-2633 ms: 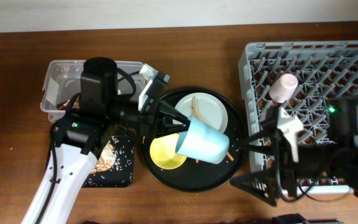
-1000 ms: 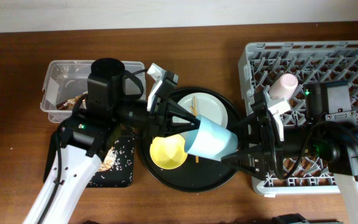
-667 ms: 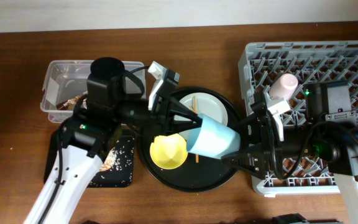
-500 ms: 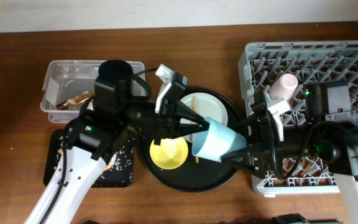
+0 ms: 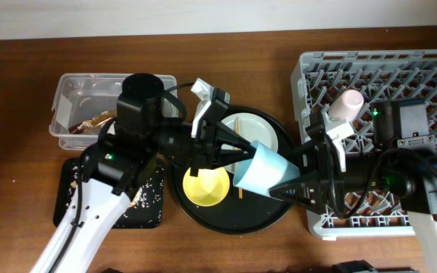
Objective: Sort waste into correct bins and load items into the dishwasher rack
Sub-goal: 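Carry the blue cup with the right gripper over the dish rack, then lower the blue cup upside down into the rack with the right gripper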
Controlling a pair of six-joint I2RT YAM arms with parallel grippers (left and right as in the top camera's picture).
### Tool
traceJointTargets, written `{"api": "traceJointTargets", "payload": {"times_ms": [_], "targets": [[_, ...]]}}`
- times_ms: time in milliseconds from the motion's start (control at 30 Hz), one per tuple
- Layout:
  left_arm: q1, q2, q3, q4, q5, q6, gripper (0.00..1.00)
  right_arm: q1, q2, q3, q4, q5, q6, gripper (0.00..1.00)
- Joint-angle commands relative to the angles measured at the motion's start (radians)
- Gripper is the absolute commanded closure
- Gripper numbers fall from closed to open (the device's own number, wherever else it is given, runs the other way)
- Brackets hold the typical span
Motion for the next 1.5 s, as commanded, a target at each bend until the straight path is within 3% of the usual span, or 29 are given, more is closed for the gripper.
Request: {"api": "traceJointTargets", "payload": {"times_ms": [0, 133, 233, 467, 600, 933, 1033, 1200, 1467], "targets": [[-0.003, -0.003, 0.003, -0.013, -0.016, -0.003, 0.84, 0.005, 0.0, -0.004, 0.023, 0.024, -0.008, 0.43], [0.037, -0.003, 0.003, -0.066, -0.017, 0.009, 0.83, 0.004, 0.0, -0.004, 0.048, 0.068, 0.023, 0.43], [0.091, -0.003, 0.003, -0.147, -0.049, 0.048, 0.82, 0.004, 0.0, -0.004, 0.101, 0.2, 0.165, 0.43], [0.108, -0.003, 0.003, -0.415, -0.454, 0.05, 0.77, 0.004, 0.0, -0.004, 0.158, 0.668, 0.536, 0.49], [0.108, -0.003, 0.003, -0.479, -0.514, 0.055, 0.77, 0.004, 0.001, -0.004, 0.135, 0.931, 0.68, 0.55], [0.108, -0.003, 0.003, -0.541, -0.611, 0.074, 0.77, -0.033, 0.151, 0.036, -0.01, 1.149, 0.731, 0.57], [0.108, -0.003, 0.003, -0.565, -0.634, 0.086, 0.77, -0.103, 0.259, 0.138, -0.111, 1.15, 0.725, 0.63], [0.108, -0.003, 0.003, -0.583, -0.639, 0.096, 0.77, -0.208, 0.425, 0.355, -0.242, 1.196, 0.723, 0.62], [0.103, -0.003, -0.003, -0.608, -0.743, 0.096, 0.77, -0.277, 0.628, 0.385, -0.239, 1.226, 0.673, 0.61]]}}
